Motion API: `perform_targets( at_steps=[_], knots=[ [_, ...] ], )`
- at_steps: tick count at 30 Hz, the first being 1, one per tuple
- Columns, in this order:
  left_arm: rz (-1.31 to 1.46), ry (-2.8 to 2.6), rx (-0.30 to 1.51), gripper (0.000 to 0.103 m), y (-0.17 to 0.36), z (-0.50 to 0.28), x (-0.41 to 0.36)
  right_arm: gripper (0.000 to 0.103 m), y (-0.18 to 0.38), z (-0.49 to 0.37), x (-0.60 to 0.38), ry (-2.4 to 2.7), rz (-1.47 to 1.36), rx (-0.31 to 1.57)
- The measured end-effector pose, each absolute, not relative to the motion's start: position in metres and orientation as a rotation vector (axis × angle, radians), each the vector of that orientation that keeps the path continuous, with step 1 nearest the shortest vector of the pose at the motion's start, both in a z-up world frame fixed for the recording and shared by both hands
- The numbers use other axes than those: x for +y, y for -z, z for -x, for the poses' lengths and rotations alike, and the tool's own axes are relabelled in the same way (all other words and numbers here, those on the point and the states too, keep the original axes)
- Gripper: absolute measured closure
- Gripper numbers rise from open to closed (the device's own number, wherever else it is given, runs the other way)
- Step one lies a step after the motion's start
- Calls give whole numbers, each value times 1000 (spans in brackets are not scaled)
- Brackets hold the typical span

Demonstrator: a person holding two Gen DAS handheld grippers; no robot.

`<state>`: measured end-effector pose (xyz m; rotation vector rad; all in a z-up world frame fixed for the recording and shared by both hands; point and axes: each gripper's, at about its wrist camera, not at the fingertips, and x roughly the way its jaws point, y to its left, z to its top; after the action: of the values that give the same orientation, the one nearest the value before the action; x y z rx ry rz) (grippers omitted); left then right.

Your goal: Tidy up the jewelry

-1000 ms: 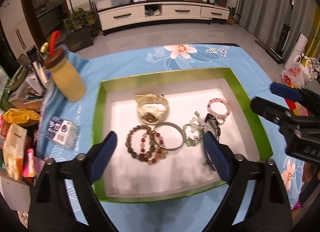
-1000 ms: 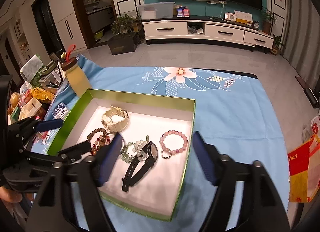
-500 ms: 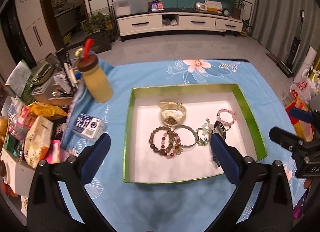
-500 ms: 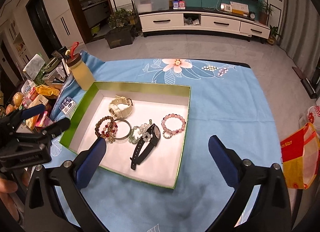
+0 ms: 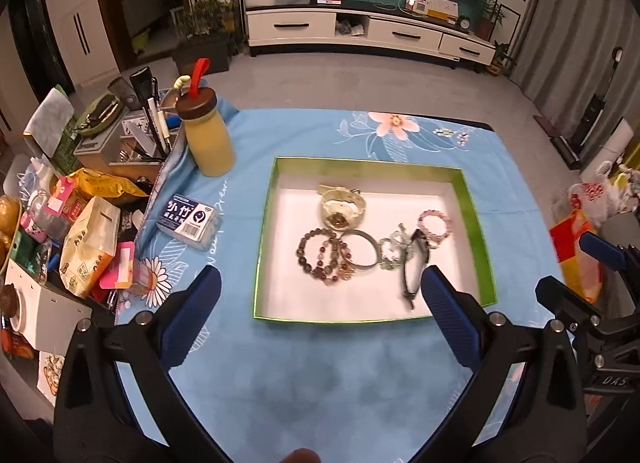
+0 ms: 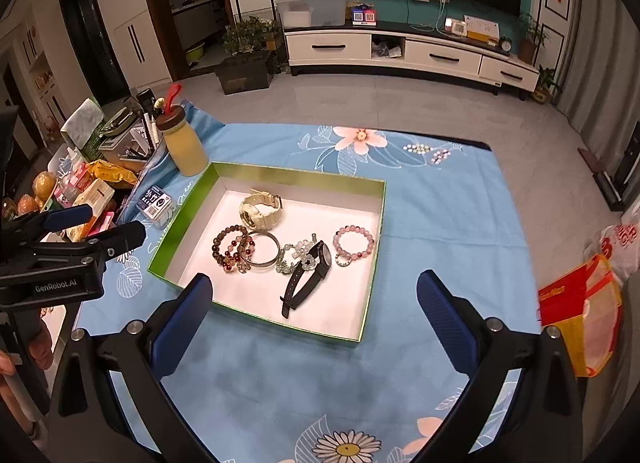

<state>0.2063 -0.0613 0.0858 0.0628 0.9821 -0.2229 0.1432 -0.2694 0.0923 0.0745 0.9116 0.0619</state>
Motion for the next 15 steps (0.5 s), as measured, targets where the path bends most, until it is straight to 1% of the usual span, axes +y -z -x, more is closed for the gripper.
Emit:
perform_targets(
  at_steps=[6, 15],
  knots=[
    [-98, 194, 970, 2, -106, -210, -64, 1, -118, -145, -268, -46, -73, 906],
    [-141, 139, 1040, 2, -96, -234, -67, 1, -87, -174, -258, -68, -89, 1030]
  ],
)
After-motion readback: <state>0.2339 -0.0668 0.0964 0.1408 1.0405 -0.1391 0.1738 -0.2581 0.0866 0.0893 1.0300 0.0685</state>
